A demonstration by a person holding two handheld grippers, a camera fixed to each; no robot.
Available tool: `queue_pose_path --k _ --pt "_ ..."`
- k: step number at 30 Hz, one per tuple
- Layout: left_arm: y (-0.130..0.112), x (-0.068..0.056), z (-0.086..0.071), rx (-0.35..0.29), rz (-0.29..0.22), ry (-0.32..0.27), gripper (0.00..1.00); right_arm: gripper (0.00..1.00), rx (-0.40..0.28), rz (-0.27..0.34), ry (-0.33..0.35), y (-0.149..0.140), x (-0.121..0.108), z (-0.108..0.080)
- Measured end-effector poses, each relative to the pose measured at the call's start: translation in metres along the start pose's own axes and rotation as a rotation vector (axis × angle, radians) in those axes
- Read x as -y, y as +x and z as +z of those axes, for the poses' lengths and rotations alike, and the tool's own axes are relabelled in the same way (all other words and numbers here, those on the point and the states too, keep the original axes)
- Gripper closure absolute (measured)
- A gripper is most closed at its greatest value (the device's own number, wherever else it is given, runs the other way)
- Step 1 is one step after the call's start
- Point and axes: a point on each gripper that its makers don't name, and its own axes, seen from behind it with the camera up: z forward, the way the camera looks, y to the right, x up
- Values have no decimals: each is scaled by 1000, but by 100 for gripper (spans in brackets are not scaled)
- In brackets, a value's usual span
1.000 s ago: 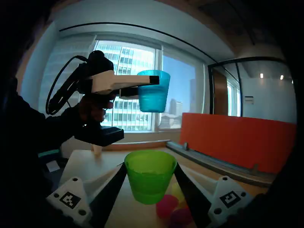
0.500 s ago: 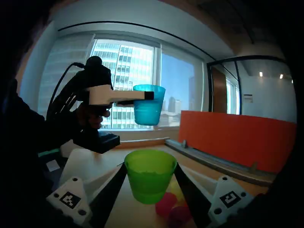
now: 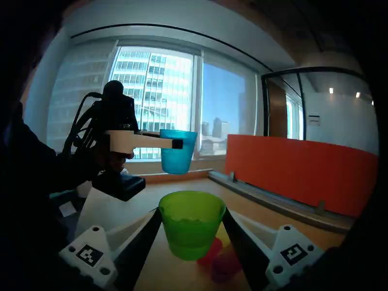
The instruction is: Pour water
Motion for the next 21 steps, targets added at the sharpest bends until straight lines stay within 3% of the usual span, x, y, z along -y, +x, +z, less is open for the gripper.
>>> queue_pose_path --k 12,21 --pt "-29 6 -6 51 9 11 14 9 11 8 -20 -1 -7 -16" --pt "-54 4 -12 94 11 6 15 9 37 7 -37 -7 -13 -30"
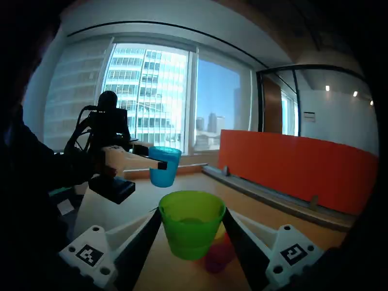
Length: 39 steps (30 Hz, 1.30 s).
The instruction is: Pour water
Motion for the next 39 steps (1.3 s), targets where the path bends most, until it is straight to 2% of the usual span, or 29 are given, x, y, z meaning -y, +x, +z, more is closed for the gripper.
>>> queue_pose_path --k 21,30,39 --pt "-69 -5 2 173 67 -38 14 9 109 5 13 -29 -2 -7" --pt "-97 -9 4 256 80 -71 14 9 161 12 34 -49 -2 -10" --pt "-125 -7 3 334 88 -91 14 9 215 12 44 -68 -5 -10"
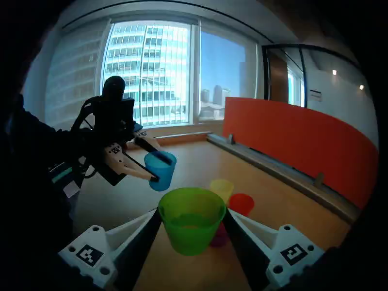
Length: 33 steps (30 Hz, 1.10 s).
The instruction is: Pour water
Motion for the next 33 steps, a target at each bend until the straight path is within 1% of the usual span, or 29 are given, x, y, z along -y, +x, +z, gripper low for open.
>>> queue_pose_path --k 9,18,24,33 --pt "-27 -6 9 88 26 -27 14 9 53 0 14 -19 -2 9" --pt "-48 -7 19 163 55 -44 14 8 118 -5 29 -41 -3 19" --pt "-61 -8 25 213 69 -59 14 8 171 -17 36 -60 -4 22" --pt "-79 -14 34 277 81 -88 14 8 215 -23 44 -79 -3 24"
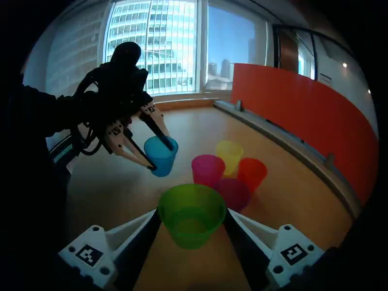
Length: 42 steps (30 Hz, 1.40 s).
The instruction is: Pour water
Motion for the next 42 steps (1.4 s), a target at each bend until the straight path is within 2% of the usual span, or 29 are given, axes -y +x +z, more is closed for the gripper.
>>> queue_pose_path --k 21,30,39,42 --pt "-22 -8 18 29 -46 -33 14 8 21 5 -8 -13 -2 6" --pt "-31 -7 18 30 -71 -30 14 8 23 7 -12 -14 -2 8" --pt "-41 -11 15 56 -59 -34 13 8 25 8 -11 -15 -1 12" --pt "-46 -9 15 71 -58 -22 11 8 30 7 -10 -17 0 15"
